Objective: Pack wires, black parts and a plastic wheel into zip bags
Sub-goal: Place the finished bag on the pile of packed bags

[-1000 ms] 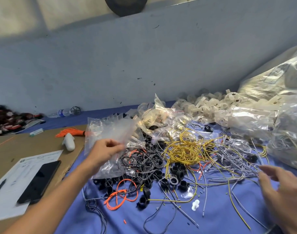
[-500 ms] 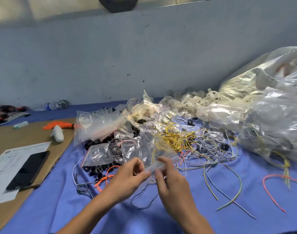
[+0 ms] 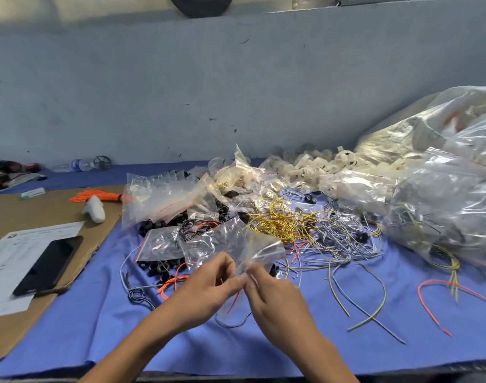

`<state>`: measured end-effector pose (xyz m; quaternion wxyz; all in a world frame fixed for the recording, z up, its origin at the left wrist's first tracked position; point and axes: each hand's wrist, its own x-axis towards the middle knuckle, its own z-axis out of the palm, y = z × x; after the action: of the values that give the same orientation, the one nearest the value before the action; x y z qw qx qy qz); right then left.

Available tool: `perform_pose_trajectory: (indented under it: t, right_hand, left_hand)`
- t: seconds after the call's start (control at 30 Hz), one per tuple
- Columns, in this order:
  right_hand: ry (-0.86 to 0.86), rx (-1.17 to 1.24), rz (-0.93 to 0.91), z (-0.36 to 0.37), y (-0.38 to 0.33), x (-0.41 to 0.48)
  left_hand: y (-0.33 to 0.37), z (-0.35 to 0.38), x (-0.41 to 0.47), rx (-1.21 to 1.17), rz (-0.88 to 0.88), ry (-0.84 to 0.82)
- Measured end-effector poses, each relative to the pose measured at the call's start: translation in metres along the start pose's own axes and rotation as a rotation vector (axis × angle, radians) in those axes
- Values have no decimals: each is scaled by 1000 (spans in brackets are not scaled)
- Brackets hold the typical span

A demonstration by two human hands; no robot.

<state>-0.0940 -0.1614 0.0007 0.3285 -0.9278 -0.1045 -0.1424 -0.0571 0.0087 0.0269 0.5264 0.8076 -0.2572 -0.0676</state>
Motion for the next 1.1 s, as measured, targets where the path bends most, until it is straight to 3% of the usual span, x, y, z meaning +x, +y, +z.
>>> perform_pose_trajectory:
  t: [0.13,0.23,0.33,0.47,0.6,0.7,0.77,0.87,0.97,1.03,1.1]
  right_hand:
    - [-18,-108,179,2,-2,1]
    - [-45,-230,209,2,-3,2]
    - [-69,-88,191,3,-4,1]
    - [85,282,188,3,-6,-10]
    - [137,155,114,7,-6,-16]
    - [201,-156,68,7,-1,-17]
    - [215,-215,120,3,-3,-17]
    - [147,95,155,3,-6,-18]
    - [69,429,215,-1,-11,-17]
    - [93,486,237,-2,-11,-17]
    - [148,394,210,-4,-11,-19]
  left_hand:
    - [10,6,-6,-33,14,-102]
    - [17,15,-13,-17,41,-131]
    - [22,18,-16,130,126,9]
    - [23,-3,-6,386,98,310]
    - [20,1,-7,600,47,53]
    - [17,7,-12,527,33,-96]
    - [15,7,-12,452,17,-129]
    - [16,10,-12,428,10,-147]
    - [13,12,-8,549,22,-61]
    - [11,11,-7,611,24,-14]
    - [10,15,-9,646,26,-1]
